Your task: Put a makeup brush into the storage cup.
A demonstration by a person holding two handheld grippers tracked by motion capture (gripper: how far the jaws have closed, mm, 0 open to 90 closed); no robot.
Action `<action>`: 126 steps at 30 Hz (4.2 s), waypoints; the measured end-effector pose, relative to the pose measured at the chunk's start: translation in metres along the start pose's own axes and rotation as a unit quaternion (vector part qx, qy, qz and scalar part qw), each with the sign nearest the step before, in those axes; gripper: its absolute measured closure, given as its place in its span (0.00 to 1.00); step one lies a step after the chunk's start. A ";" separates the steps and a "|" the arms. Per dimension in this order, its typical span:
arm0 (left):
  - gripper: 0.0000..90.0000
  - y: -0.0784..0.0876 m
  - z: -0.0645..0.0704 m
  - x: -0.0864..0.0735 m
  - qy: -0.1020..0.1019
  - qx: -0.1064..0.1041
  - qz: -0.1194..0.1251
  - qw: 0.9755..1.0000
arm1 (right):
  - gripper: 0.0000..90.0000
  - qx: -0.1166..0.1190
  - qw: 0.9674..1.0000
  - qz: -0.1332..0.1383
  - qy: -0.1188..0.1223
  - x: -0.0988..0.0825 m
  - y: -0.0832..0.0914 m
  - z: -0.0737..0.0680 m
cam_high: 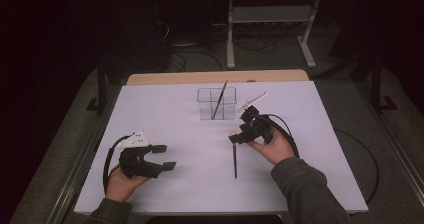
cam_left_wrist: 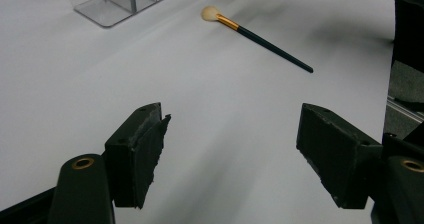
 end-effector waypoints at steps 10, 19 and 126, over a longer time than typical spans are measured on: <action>0.29 0.000 -0.001 -0.001 0.002 -0.001 0.000 1.000 | 0.42 -0.008 1.000 -0.018 -0.003 -0.008 -0.013 -0.001; 0.29 0.001 -0.001 0.000 0.000 0.000 0.004 1.000 | 0.43 -0.011 0.999 -0.037 -0.003 -0.015 -0.026 -0.003; 0.36 -0.042 0.028 0.022 -0.029 -0.071 -0.030 0.997 | 0.92 0.080 0.990 -0.009 0.119 -0.019 0.004 -0.055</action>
Point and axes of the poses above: each handheld gripper's, and its own axes: y roughly backward along the jaws, x roughly out of its top, z roughly to its right, the point moved 5 cm from there along -y, roughly forward along the jaws, and after that the axes turned 4 degrees about -x, right-handed, at the moved point
